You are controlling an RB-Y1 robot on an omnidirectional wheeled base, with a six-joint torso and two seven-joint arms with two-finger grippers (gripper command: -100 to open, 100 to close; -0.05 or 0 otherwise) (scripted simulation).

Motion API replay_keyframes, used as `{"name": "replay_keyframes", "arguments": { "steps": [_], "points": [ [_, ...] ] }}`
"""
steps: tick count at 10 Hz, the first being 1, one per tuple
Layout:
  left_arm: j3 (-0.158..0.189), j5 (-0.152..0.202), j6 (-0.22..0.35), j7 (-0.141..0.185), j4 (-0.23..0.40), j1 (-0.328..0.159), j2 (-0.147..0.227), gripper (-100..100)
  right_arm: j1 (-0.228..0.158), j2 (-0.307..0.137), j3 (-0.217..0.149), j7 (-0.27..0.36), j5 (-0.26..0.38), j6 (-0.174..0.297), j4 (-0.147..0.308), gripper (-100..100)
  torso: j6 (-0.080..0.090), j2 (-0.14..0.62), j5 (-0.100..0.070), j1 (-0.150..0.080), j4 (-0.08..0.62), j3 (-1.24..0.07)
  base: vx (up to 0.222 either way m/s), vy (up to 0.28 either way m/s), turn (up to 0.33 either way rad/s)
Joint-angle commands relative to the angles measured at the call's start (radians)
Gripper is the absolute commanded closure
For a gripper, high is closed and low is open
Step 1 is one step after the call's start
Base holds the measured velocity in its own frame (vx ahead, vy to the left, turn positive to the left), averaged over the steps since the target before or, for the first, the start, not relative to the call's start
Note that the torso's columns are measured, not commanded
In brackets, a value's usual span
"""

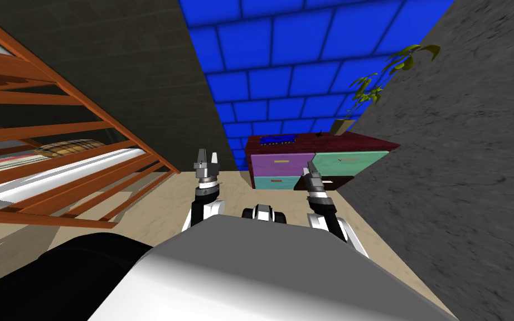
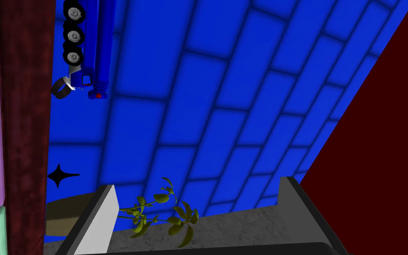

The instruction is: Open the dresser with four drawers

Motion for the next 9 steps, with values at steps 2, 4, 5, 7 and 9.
{"name": "replay_keyframes", "arguments": {
  "steps": [2,4,5,7,9],
  "points": [
    [0.0,0.0,0.0,0.0,0.0,0.0,0.0,0,-0.002,-0.022,-0.012,0.032,0.104,0.051,0.029,-100,0.0,-0.001,0.0,0.0,0.0,0.0,0.019,0.02,0.045],
    [0.0,0.0,0.0,0.0,0.0,0.0,0.0,0,-0.004,-0.029,-0.019,0.048,0.163,0.077,0.045,-100,0.0,-0.001,0.0,0.0,0.0,-0.001,0.024,0.02,0.07],
    [0.0,0.0,0.0,0.0,0.0,0.0,0.0,0,-0.004,-0.029,-0.019,0.048,0.193,0.077,0.045,-100,0.0,-0.001,0.0,0.0,0.0,-0.001,0.024,0.018,0.041],
    [0.0,0.0,0.0,0.0,0.0,0.0,0.0,0,-0.006,-0.034,-0.027,0.065,0.255,0.105,0.061,-100,0.0,-0.001,0.0,0.001,0.0,0.0,0.025,0.023,0.065],
    [0.0,0.0,0.0,0.0,0.0,0.0,0.0,0,-0.008,-0.038,-0.036,0.083,0.315,0.135,0.079,-100,0.0,-0.001,0.0,0.001,0.0,0.0,0.024,0.026,0.069]
  ]
}}
